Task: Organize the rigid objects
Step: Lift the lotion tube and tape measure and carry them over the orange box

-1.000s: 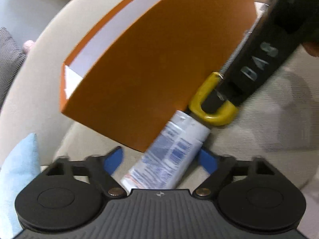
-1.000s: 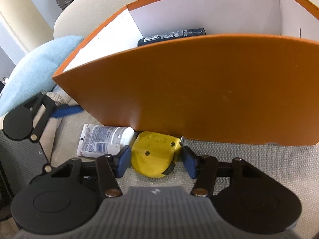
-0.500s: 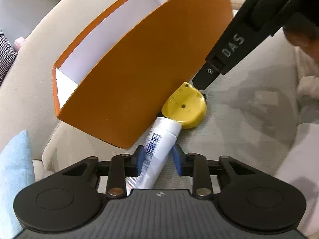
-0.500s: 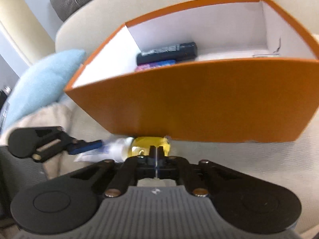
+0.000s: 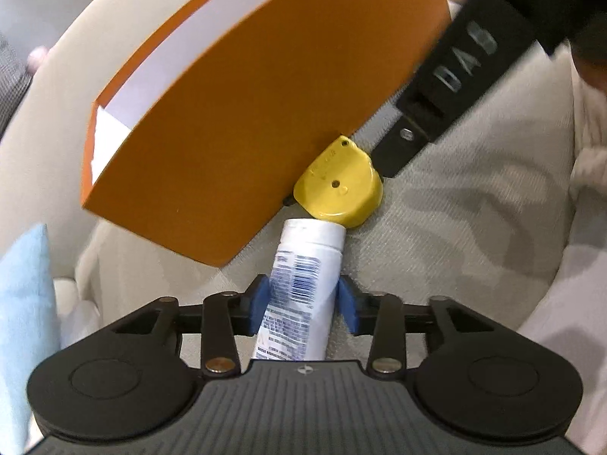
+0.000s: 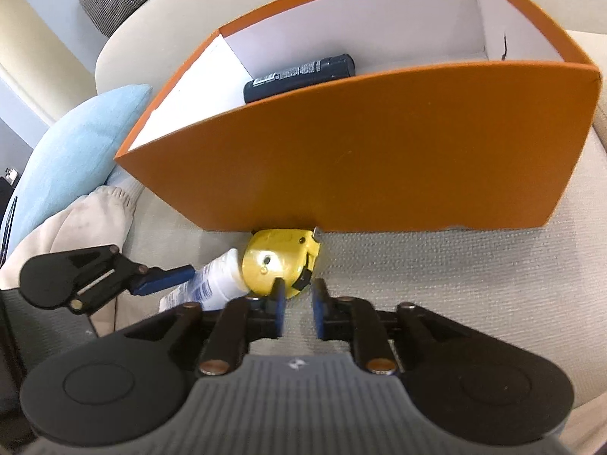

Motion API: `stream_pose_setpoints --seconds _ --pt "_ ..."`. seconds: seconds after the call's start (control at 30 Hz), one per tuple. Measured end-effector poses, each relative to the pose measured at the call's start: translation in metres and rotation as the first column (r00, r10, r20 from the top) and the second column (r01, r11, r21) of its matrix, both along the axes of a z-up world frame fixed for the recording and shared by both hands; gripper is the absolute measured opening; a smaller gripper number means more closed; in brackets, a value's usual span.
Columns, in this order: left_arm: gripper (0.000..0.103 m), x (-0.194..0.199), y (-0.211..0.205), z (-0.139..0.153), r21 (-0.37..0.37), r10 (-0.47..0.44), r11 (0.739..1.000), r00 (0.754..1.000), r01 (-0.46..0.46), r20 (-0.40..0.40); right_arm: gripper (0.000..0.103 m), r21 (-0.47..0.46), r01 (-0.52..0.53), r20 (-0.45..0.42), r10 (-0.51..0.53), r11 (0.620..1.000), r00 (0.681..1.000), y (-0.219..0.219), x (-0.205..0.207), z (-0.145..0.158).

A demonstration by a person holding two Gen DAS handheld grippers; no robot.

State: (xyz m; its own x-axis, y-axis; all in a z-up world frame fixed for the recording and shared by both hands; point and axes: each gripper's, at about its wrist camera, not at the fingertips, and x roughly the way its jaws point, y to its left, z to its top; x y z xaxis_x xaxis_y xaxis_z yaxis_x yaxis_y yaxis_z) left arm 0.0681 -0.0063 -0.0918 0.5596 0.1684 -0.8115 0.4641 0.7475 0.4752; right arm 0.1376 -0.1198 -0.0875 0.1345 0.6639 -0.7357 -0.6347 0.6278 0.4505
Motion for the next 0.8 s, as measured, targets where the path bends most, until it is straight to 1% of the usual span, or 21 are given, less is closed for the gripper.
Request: stream_pose_setpoints --seconds 0.07,0.1,0.13,0.17,0.2,0.27,0.3,0.33,0.4,0.43,0.47,0.5,0.63,0.7,0.77,0.8 --pt "0.041 0.000 0.000 -0.002 0.015 -0.004 1.000 1.000 0.004 0.005 0.030 0.012 0.007 -0.012 -0.006 1.000 1.000 -0.001 0.002 -0.001" --pt "0.040 0.000 0.001 -0.002 0.013 -0.002 1.000 1.000 0.002 0.007 0.031 0.017 0.011 -0.019 -0.010 1.000 1.000 0.001 0.004 -0.002" --pt "0.040 -0.001 0.002 -0.001 0.006 -0.001 1.000 1.000 0.001 0.010 0.036 0.021 0.016 -0.029 -0.016 1.000 0.999 0.003 0.005 -0.002" --pt "0.039 -0.001 0.005 0.001 -0.008 0.006 1.000 1.000 -0.006 0.015 0.038 0.024 0.022 -0.040 -0.021 0.999 0.999 0.005 0.006 -0.005" --pt "0.037 -0.001 0.008 0.005 -0.029 0.027 0.999 0.999 -0.026 0.018 0.038 0.024 0.029 -0.051 -0.028 0.999 0.998 0.008 0.007 -0.006" --pt "0.032 -0.001 0.020 0.015 -0.096 0.085 0.992 0.996 -0.082 0.025 0.038 0.012 0.042 -0.075 -0.041 0.999 0.996 0.013 0.011 -0.011" --pt "0.031 0.000 0.027 0.021 -0.142 0.119 0.983 0.993 -0.115 0.020 0.039 0.000 0.047 -0.091 -0.047 0.999 0.995 0.016 0.012 -0.015" --pt "0.031 0.001 0.036 0.027 -0.199 0.157 0.968 0.988 -0.154 0.002 0.040 0.006 0.051 -0.111 -0.050 0.999 0.993 0.018 0.014 -0.019" --pt "0.031 0.006 0.053 0.033 -0.297 0.228 0.927 0.973 -0.229 -0.039 0.040 0.020 0.058 -0.135 -0.055 0.998 0.989 0.021 0.017 -0.023" --pt "0.031 0.008 0.061 0.033 -0.335 0.260 0.905 0.964 -0.264 -0.059 0.042 0.023 0.060 -0.146 -0.056 0.998 0.988 0.023 0.019 -0.025" --pt "0.031 0.010 0.066 0.032 -0.352 0.282 0.890 0.957 -0.289 -0.072 0.044 0.028 0.062 -0.158 -0.057 0.998 0.986 0.025 0.020 -0.026" --pt "0.031 0.012 0.069 0.030 -0.354 0.298 0.883 0.951 -0.307 -0.081 0.044 0.032 0.066 -0.167 -0.059 0.997 0.984 0.026 0.022 -0.028" --pt "0.030 0.012 0.070 0.025 -0.341 0.304 0.886 0.949 -0.315 -0.086 0.044 0.053 0.072 -0.181 -0.061 0.996 0.982 0.026 0.024 -0.031" --pt "0.030 0.010 0.069 0.027 -0.339 0.305 0.887 0.949 -0.315 -0.082 0.041 0.060 0.074 -0.179 -0.062 0.995 0.982 0.025 0.023 -0.031" --pt "0.030 0.008 0.068 0.027 -0.340 0.308 0.885 0.948 -0.317 -0.081 0.031 0.070 0.089 -0.179 -0.076 0.993 0.981 0.021 0.022 -0.028" --pt "0.030 0.016 0.070 0.027 -0.344 0.306 0.884 0.948 -0.316 -0.083 0.030 0.080 0.085 -0.174 -0.070 0.993 0.982 0.020 0.021 -0.026"
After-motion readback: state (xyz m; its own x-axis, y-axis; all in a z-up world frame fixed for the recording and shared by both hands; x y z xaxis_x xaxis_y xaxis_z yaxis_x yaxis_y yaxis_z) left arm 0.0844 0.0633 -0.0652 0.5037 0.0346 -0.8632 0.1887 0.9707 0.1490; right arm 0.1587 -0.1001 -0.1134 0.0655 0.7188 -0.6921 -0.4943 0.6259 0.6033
